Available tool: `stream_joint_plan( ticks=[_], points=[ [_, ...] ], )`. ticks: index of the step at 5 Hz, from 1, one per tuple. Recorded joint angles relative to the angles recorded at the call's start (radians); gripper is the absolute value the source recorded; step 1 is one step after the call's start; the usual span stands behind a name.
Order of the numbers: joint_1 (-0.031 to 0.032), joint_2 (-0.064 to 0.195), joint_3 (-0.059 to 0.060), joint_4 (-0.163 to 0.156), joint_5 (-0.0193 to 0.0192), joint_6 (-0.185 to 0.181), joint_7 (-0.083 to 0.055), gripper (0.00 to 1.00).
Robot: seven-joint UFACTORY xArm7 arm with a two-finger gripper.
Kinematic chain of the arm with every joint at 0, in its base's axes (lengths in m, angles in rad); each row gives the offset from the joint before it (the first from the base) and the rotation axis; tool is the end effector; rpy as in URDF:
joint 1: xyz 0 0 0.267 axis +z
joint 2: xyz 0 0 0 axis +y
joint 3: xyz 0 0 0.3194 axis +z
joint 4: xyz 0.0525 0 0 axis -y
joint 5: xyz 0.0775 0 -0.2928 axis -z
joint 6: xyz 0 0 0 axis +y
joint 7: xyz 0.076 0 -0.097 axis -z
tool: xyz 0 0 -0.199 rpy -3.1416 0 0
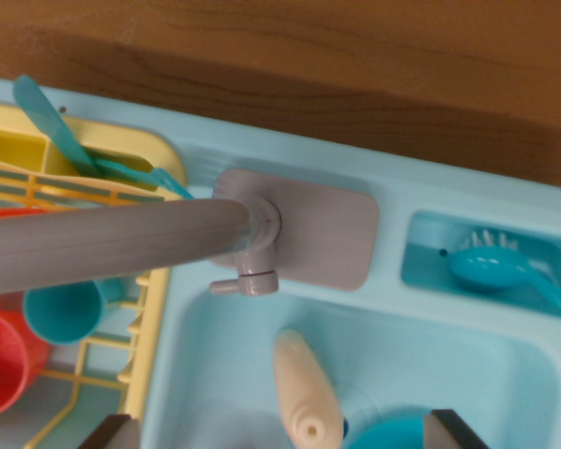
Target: Pick detergent from the sink
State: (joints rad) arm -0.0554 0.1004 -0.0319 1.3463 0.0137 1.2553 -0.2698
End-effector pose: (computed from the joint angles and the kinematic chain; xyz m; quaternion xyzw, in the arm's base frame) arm 0.4583 -0.0365 0.2628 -0.9960 -0.0890 0.0037 0.0057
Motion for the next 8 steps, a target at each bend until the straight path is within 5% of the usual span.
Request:
stream_joint_plan(
  ticks=[1,2,3,4,5,6,7,8],
  points=[
    [0.0000,0.000,0.000,0.000,0.0000,0.000,0.000,0.00],
    [-0.0028,0.008,-0.002,-0.037,0.0074,-0.047,-0.030,0.00],
    [-0.0028,0.008,-0.002,-0.037,0.0074,-0.047,-0.030,0.00],
    [-0.0057,0.016,-0.003,-0.074,0.0148,-0.095,-0.060,0.00],
    [-0.0057,0.016,-0.003,-0.074,0.0148,-0.095,-0.060,0.00],
    [-0.0085,0.024,-0.005,-0.111,0.0222,-0.142,-0.090,0.00],
    [-0.0085,0.024,-0.005,-0.111,0.0222,-0.142,-0.090,0.00],
    [-0.0113,0.033,-0.006,-0.147,0.0295,-0.189,-0.120,0.00]
  ],
)
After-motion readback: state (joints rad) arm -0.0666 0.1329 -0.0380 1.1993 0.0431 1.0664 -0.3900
